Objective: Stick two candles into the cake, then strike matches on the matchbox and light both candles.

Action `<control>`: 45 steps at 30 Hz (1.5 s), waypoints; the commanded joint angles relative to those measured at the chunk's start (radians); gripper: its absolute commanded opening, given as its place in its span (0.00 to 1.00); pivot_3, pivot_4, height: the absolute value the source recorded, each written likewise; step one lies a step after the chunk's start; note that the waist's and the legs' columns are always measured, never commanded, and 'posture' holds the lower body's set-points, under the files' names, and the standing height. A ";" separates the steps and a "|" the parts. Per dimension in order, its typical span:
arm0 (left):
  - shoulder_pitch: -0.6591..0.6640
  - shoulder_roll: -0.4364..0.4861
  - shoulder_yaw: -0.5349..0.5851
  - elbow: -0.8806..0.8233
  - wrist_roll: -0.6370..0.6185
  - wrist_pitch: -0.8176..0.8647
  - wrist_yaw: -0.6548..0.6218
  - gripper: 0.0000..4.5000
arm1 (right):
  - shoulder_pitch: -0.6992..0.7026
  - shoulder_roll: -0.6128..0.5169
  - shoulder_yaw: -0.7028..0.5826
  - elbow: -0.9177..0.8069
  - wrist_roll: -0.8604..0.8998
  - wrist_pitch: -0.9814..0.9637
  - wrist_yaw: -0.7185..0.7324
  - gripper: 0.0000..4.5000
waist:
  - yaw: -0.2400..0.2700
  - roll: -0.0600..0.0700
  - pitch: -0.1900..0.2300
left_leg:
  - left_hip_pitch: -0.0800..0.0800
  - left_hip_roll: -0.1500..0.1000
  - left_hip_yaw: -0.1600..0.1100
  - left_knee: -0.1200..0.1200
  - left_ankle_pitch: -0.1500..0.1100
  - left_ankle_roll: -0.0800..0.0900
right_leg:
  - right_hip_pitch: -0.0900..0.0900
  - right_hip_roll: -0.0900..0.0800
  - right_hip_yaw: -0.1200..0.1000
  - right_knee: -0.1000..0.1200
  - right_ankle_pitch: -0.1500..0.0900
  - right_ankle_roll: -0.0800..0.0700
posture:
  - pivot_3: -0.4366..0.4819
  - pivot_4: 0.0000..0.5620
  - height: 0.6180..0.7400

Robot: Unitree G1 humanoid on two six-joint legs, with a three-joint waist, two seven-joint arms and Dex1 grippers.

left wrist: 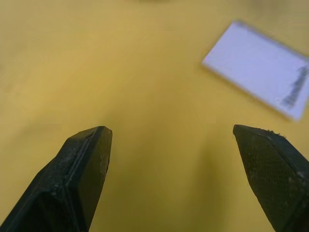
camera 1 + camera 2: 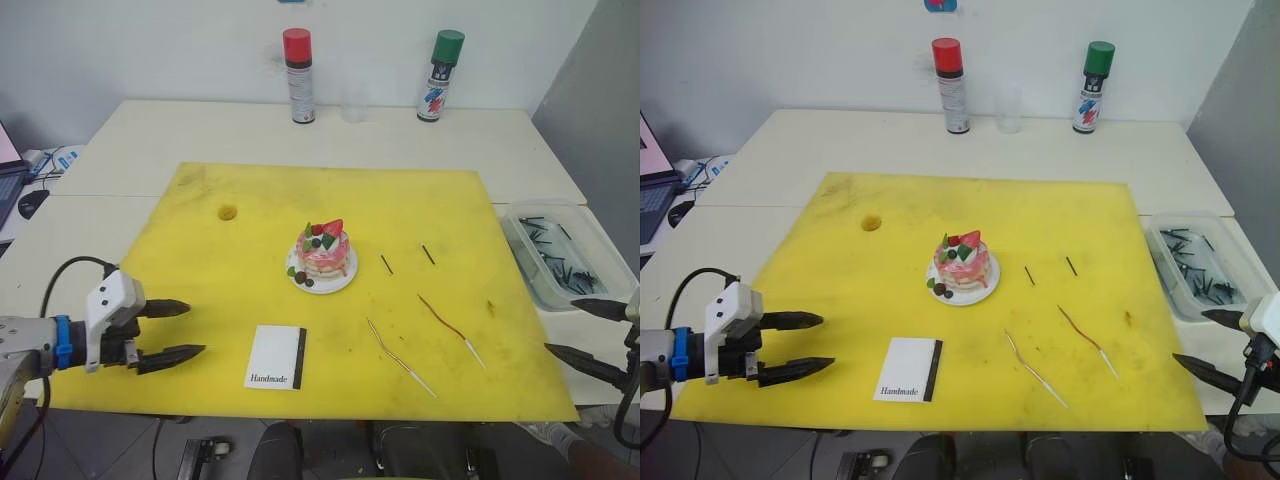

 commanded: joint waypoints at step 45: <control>-0.206 -0.163 -0.250 -0.341 -0.182 0.100 0.172 1.00 | -0.125 0.191 0.315 -0.350 0.140 0.575 -0.538 0.01 | 0.000 -0.006 -0.004 | 0.003 0.000 0.000 0.007 0.000 0.003 | 0.007 0.000 0.002 -0.002 0.000 0.001 | 0.48 0.27 0.94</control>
